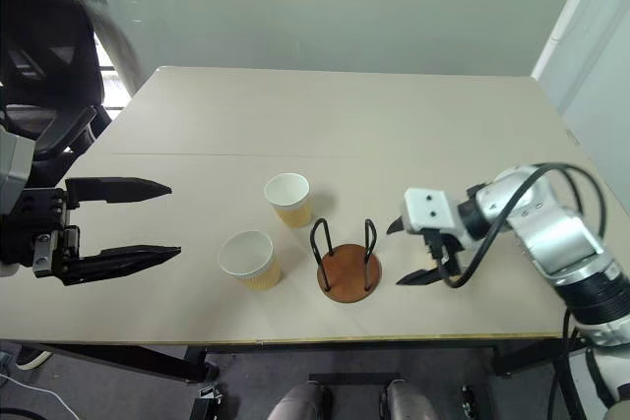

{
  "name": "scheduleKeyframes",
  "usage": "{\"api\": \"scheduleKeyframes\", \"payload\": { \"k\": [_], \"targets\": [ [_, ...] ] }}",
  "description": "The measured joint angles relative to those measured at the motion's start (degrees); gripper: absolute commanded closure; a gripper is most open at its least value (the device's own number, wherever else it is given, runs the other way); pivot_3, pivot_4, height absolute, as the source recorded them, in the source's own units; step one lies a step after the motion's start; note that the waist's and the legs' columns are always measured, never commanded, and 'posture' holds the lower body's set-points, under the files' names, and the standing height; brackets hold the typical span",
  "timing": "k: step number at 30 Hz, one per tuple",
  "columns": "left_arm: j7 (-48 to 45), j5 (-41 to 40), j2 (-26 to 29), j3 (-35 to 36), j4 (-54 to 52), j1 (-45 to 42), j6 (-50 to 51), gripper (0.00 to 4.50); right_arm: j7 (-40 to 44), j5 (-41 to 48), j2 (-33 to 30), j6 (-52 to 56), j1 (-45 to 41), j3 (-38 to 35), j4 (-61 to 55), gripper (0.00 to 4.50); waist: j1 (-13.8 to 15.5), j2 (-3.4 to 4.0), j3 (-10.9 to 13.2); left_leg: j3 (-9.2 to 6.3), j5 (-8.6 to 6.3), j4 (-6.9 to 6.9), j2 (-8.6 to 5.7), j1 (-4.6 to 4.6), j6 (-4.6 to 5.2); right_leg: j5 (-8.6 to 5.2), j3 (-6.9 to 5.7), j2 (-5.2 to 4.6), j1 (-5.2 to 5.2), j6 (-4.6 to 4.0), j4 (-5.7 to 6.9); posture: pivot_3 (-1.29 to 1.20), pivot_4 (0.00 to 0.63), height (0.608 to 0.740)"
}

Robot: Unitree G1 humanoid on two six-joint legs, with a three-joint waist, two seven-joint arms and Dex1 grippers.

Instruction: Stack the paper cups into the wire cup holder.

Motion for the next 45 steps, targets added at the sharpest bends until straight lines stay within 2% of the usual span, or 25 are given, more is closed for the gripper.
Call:
{"api": "scheduleKeyframes", "payload": {
  "k": [5,9,11,13,16,23,31,34,44,45],
  "targets": [
    [-0.05,0.37,-0.03,-2.91,1.26,-1.86,-1.64,0.0,2.92,-0.25,-7.7,-3.17,-0.73,-4.13,0.15,0.02,0.39,-0.01,0.01,-0.02,-0.06,-0.02,0.0,-0.04,-0.02,-0.04,-0.01,0.0,-0.01,0.04,0.0,0.0,0.15,0.74],
    [-0.13,0.16,-0.03,-5.6,2.75,-5.2,-3.01,0.0,4.79,0.12,-15.9,-3.18,4.78,-9.58,-0.16,0.02,0.81,-0.08,-0.02,-0.01,-0.25,-0.02,-0.01,-0.01,-0.16,-0.08,0.0,0.0,0.01,0.08,0.0,0.0,0.15,0.74],
    [-0.37,0.01,-0.09,-7.53,3.24,-6.36,-3.55,0.0,4.81,0.26,-18.51,-2.78,10.7,-11.56,-1.5,0.02,0.83,-0.09,-0.02,-0.01,-0.29,-0.02,-0.01,-0.01,-0.19,-0.1,0.0,0.0,0.04,0.2,0.0,0.0,0.15,0.74],
    [-0.87,-0.11,-0.55,-10.12,3.5,-7.01,-4.04,0.0,4.38,0.81,-18.93,-1.39,15.97,-12.14,-3.28,0.02,0.82,-0.08,-0.02,0.01,-0.31,-0.01,-0.01,0.01,-0.19,-0.08,0.0,0.0,0.07,0.36,0.0,0.0,0.15,0.74],
    [-1.19,-0.68,-0.65,-12.9,3.49,-8.27,-4.22,0.0,3.15,1.83,-18.76,0.24,18.19,-12.85,-6.34,0.02,0.26,-0.05,0.03,0.12,-0.25,-0.01,0.0,0.03,-0.11,-0.02,0.04,0.01,0.06,0.67,0.01,0.0,0.15,0.74],
    [-1.18,-0.98,-0.65,-13.67,3.46,-8.75,-4.21,0.0,0.84,2.29,-17.96,1.95,18.38,-13.14,-8.34,0.02,0.12,-0.06,0.03,0.11,-0.15,0.03,0.0,0.07,0.06,-0.07,0.1,0.03,0.13,0.79,-0.01,0.0,0.15,0.74],
    [-0.84,-1.2,-0.65,-12.52,2.09,-6.78,-3.31,0.0,-0.53,-1.11,-14.53,1.39,17.76,-7.88,-7.04,0.02,0.13,-0.08,0.03,0.11,-0.15,0.03,0.0,0.09,0.11,-0.05,0.09,0.03,0.16,0.84,-0.01,0.0,0.15,0.74],
    [-0.39,-1.25,-0.65,-11.64,1.71,-5.9,-3.0,0.0,-0.74,-2.18,-13.93,1.22,17.6,-6.74,-6.13,0.59,0.15,-0.08,0.03,0.11,-0.15,0.04,0.0,0.1,0.12,-0.04,0.08,0.03,0.16,0.86,0.0,0.0,0.15,0.74],
    [0.09,-1.45,-0.66,-10.06,1.46,-4.73,-2.71,0.0,-0.91,-5.16,-12.47,-1.31,16.41,-5.77,-2.75,4.28,0.2,-0.08,0.03,0.11,-0.14,0.04,0.01,0.16,0.13,-0.02,0.08,0.03,0.21,0.85,0.01,0.0,0.15,0.74],
    [0.09,-1.49,-0.66,-9.82,1.43,-4.54,-2.71,0.0,-0.9,-5.43,-12.15,-1.4,16.14,-5.48,-2.58,4.46,0.2,-0.08,0.03,0.12,-0.14,0.04,0.01,0.16,0.14,-0.01,0.08,0.03,0.21,0.84,0.01,0.0,0.15,0.74]
  ]
}}
